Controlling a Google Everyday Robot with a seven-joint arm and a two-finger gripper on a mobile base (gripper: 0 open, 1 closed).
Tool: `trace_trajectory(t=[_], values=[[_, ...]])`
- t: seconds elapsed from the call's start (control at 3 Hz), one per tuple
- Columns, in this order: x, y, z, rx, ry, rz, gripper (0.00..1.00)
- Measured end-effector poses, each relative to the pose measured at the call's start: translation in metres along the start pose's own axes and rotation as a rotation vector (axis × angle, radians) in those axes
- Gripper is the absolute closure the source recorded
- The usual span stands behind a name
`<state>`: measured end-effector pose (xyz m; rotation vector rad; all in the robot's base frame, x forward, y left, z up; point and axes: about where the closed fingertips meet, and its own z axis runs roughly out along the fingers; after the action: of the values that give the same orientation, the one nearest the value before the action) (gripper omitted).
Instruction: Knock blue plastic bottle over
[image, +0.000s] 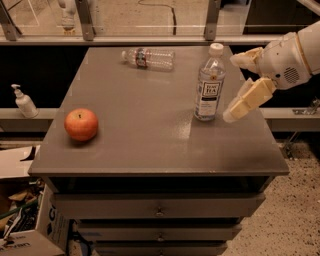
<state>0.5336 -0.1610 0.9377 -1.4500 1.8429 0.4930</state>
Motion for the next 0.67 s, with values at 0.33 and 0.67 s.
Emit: trace_trajectory(t=[0.33, 0.67], values=[[-0.02, 0.016, 0.024, -0.051, -0.075, 0.003, 0.0], [-0.051, 0.048, 0.049, -0.123, -0.137, -0.008, 0.0]])
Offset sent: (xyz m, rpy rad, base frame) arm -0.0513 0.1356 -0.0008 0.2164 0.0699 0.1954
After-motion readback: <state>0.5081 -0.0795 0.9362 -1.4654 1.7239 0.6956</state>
